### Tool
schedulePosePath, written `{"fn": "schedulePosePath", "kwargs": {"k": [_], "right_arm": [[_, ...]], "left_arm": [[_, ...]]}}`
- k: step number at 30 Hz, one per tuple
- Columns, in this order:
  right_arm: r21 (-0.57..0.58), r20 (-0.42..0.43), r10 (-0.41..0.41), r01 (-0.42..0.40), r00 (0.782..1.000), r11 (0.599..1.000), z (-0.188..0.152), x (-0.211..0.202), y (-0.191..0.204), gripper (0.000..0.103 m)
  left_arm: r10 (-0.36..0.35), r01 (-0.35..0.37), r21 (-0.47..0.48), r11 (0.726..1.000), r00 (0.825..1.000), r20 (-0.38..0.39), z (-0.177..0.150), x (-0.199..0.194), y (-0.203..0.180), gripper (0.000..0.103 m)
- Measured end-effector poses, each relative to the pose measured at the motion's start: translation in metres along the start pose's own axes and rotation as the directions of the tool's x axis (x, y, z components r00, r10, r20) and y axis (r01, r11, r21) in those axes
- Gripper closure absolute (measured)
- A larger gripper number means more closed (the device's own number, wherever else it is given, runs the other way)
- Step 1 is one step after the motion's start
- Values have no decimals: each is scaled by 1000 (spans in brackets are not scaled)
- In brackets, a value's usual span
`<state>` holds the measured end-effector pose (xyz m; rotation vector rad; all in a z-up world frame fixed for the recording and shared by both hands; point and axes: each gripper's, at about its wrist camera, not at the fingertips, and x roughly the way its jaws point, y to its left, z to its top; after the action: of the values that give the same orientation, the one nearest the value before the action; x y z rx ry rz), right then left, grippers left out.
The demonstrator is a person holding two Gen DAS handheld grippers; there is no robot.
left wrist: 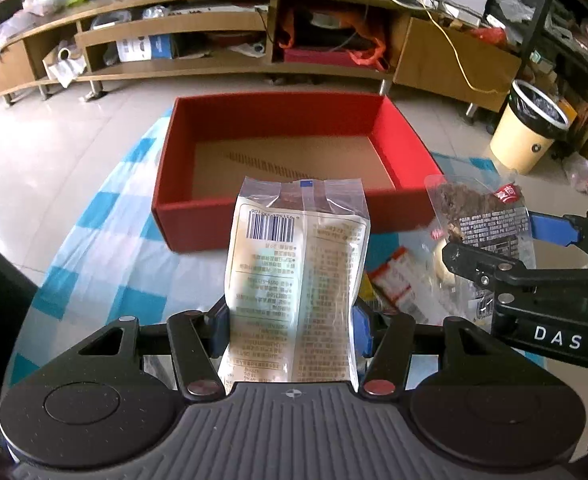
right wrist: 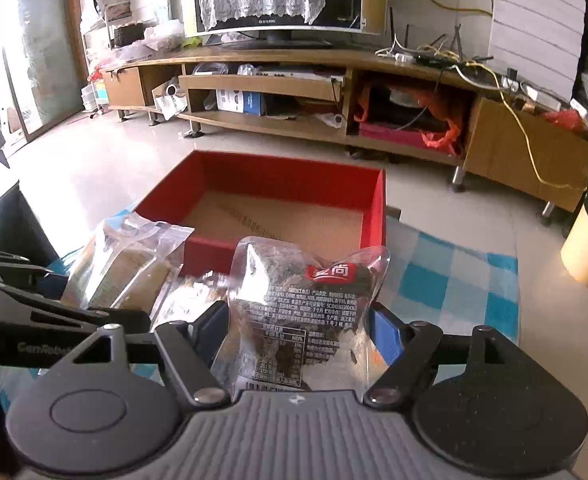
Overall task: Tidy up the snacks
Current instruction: 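Carry both held bags up and over to the red box, then lower both bags into the red box and open both tools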
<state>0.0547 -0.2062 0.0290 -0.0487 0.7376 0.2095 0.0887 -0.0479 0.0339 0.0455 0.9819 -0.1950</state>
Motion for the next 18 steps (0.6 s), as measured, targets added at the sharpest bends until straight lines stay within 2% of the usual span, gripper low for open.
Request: {"fn": "schedulePosePath", "kwargs": {"k": [9,18], "right_arm": [[-17,33,-8,9,999,1000,25,14,3,29],[34,67,-16,13,998,999,64,36,-13,29]], "left_arm": [[8,-7,-25,1000,999,42,28,8,5,39],[18,-13,-59,998,996,86,65,22,10,39]]}}
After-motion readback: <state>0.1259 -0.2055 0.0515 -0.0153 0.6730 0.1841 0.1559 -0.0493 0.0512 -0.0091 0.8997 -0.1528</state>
